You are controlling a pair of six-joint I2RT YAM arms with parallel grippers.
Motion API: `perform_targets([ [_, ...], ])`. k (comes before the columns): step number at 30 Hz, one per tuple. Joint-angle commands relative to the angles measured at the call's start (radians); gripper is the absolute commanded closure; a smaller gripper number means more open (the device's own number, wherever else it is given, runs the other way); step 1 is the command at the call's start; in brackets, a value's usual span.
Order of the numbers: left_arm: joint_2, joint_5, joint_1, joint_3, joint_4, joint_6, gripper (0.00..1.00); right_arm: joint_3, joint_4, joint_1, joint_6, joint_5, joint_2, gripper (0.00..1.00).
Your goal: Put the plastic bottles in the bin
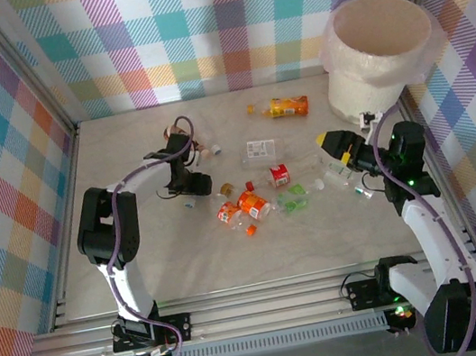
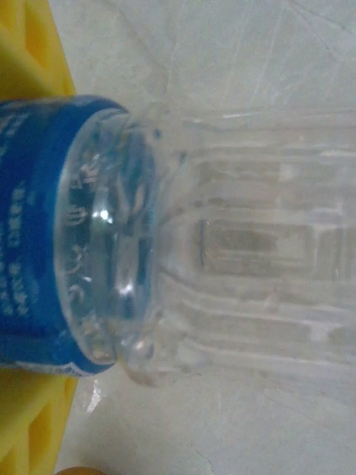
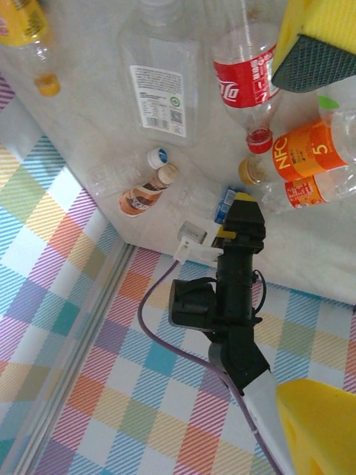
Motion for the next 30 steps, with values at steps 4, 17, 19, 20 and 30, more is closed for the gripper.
perform_targets([
  [4,-0.047,-0.041,-0.002,-0.068,0.097,-0.046,0.42,-0.008,0.090,0.030,0.062,-0.021,-0.006,0.00],
  [17,-0.475,-0.010,-0.083,-0.284,0.243,-0.208,0.48,0.031,0.124,0.078,0.067,-0.066,-0.015,0.00],
  [19,-0.524,0.014,-0.113,-0.296,0.258,-0.241,0.48,0.051,0.127,0.093,0.061,-0.076,-0.007,0.00],
  [20,-0.535,0.022,-0.120,-0.299,0.286,-0.250,0.48,0.058,0.125,0.100,0.058,-0.074,-0.006,0.00],
  [30,-0.602,0.214,-0.312,-0.336,0.647,-0.448,0.48,0.095,0.134,0.175,0.030,-0.065,-0.005,0.00],
])
